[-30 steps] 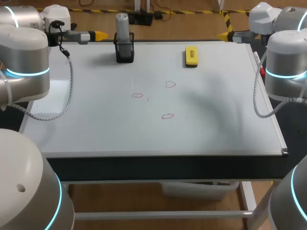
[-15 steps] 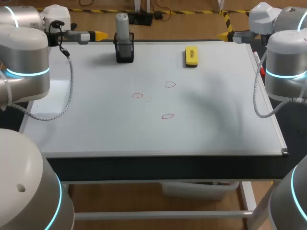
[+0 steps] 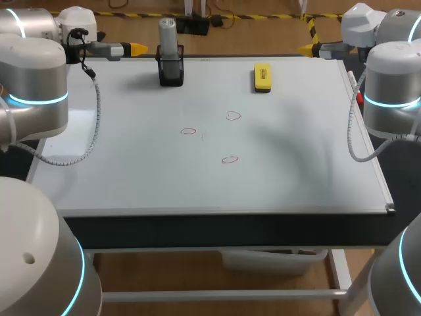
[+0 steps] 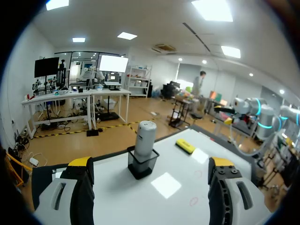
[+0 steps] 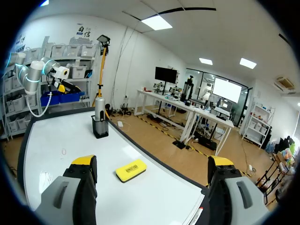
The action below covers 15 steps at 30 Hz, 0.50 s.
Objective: Pick up the inspection probe, press it on each red-marked spot on the whiteboard one by one, put down the probe, pick up the eraser, and wipe off all the red marks.
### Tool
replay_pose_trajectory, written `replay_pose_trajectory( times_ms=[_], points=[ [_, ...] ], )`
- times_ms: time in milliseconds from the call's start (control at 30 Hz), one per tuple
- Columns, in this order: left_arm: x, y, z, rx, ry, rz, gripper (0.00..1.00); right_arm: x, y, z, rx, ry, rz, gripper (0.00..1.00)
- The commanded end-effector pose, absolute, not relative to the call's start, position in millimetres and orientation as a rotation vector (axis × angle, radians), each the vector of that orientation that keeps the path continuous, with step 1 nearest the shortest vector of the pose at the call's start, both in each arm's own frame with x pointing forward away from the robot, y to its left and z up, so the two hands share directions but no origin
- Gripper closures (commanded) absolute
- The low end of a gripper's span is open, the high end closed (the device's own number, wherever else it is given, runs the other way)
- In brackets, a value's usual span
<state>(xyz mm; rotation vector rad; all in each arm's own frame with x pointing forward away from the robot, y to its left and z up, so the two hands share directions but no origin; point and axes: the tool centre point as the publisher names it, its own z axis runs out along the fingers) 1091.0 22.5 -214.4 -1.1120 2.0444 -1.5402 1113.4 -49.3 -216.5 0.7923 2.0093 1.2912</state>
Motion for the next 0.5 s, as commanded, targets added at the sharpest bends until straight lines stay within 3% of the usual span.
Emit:
replay_pose_trajectory(
  times_ms=[33,500],
  points=[
    [1091.2,22.4,-215.7,-1.109,2.04,-1.544,0.0,1113.7,-49.5,-216.4,0.792,2.011,1.291,0.0],
    [1090.6,20.8,-216.9,-1.089,2.052,-1.552,0.0,1113.7,-49.5,-216.4,0.792,2.011,1.291,0.0]
  ],
)
